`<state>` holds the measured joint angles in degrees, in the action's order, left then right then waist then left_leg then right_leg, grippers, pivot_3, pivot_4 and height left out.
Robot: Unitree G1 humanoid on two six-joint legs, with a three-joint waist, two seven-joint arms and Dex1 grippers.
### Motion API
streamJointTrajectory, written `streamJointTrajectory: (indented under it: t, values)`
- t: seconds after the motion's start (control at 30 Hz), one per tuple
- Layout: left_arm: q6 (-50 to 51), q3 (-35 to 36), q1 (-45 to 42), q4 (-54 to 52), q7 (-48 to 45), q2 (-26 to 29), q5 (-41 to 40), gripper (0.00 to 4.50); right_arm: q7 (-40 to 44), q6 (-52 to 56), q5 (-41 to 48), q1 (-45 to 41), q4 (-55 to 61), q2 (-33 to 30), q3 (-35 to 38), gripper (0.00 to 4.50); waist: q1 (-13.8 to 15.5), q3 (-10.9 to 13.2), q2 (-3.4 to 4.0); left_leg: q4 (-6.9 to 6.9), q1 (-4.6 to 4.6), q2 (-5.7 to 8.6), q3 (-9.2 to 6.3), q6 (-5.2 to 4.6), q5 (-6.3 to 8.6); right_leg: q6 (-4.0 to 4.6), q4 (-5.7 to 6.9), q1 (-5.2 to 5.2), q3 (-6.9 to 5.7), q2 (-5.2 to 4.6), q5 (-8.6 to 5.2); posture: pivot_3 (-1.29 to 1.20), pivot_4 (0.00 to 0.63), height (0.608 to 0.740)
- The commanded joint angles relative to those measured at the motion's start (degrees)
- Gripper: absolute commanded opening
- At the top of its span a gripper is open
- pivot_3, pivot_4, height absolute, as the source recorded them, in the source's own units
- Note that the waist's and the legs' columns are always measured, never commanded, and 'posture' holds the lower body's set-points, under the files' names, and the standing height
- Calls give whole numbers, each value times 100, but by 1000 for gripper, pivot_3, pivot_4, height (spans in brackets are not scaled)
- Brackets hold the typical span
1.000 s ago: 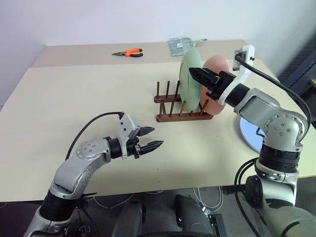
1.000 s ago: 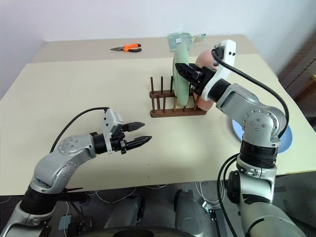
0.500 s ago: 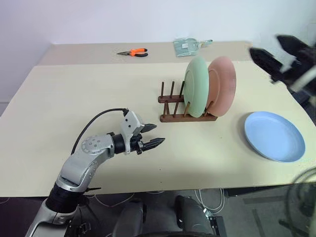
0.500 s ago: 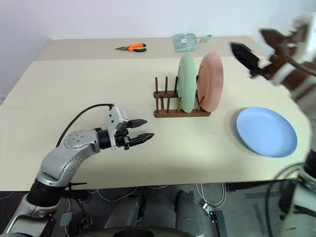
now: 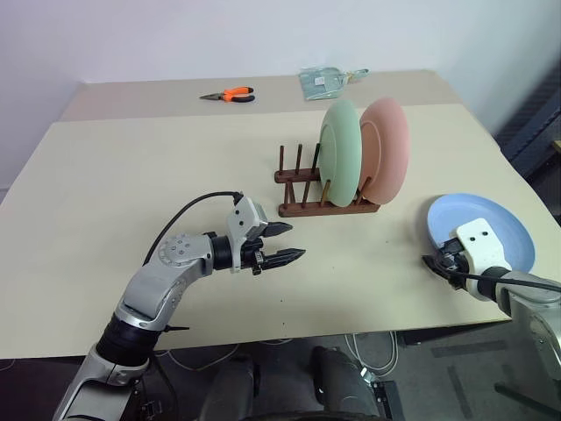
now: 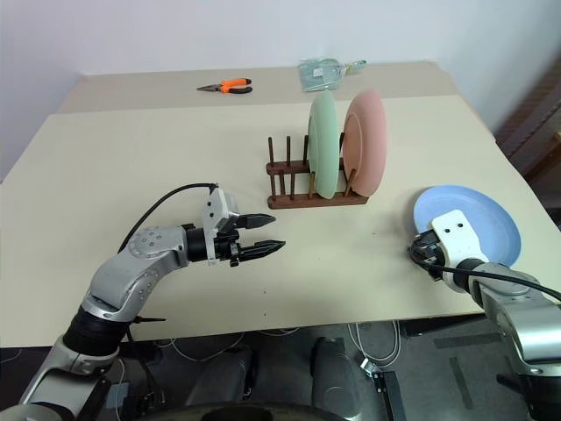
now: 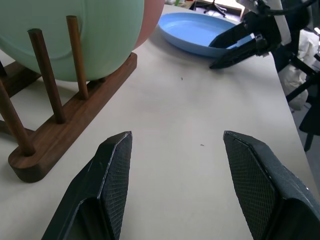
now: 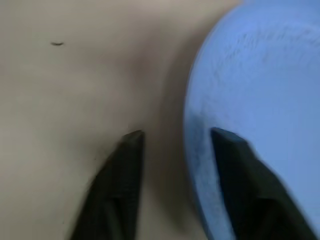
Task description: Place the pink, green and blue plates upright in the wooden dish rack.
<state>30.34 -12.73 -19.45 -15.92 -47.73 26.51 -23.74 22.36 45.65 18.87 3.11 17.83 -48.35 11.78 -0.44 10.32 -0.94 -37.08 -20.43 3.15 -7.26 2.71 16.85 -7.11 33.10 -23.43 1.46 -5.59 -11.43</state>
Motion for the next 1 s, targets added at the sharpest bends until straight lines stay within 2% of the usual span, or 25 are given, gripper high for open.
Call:
streamJointTrajectory:
  t: [0.03,0.17,0.33,0.4,0.5,0.6,0.7,0.8,0.87,1.0]
  values:
    - [-154,65,41,-124,11,16,66,2994,-35,-341,-495,-191,-355,-123,-106,88,-2,-2,-2,0,1,0,0,0,0,0,0,1,0,0,0,0,150,740]
    - [-150,126,143,-199,48,43,68,2994,-105,-1044,-949,-694,-510,-256,52,33,-11,2,-7,-3,5,0,-1,0,0,-1,1,5,0,0,0,0,150,740]
    - [-169,170,219,-211,32,103,66,2994,-421,-1826,-963,-2255,-606,-117,549,33,-56,20,27,0,3,-1,6,0,0,0,4,-4,3,0,3,0,150,740]
    - [-206,202,229,-168,42,138,113,2994,-310,-1665,-149,-3311,-373,226,801,33,-31,23,18,7,6,-3,-4,0,0,-1,7,-3,-3,4,1,0,150,740]
    - [-238,308,289,-145,97,194,136,2994,-330,-740,1962,-5100,69,1012,1192,33,-71,32,35,8,5,-6,-9,0,-1,16,8,-4,-3,8,16,0,150,740]
    - [-251,402,340,-146,130,232,139,2994,-553,95,3463,-5855,299,1647,1127,33,-9,15,7,11,1,-8,-34,-1,0,12,10,-4,-18,11,23,0,150,740]
    - [-194,558,381,-197,219,274,97,2994,-1292,463,4553,-6152,347,2579,812,33,-12,5,-11,10,-4,-6,-57,0,0,24,5,2,-38,6,16,0,150,740]
    - [-146,659,420,-267,306,340,112,2994,-2540,580,5705,-6110,-27,3596,703,33,-33,8,-6,5,-4,1,-56,1,-1,28,8,-4,-15,0,17,0,150,740]
    - [-110,708,457,-350,343,382,109,2994,-3093,612,5779,-5959,-130,3976,516,33,-15,10,-3,7,-5,2,-56,2,-2,28,14,-12,-17,2,17,0,150,740]
    - [-19,811,526,-506,420,458,41,2994,-3549,671,5795,-5549,-157,4185,196,33,-27,10,-2,15,-12,3,-47,3,-2,22,16,-21,-22,3,21,0,150,740]
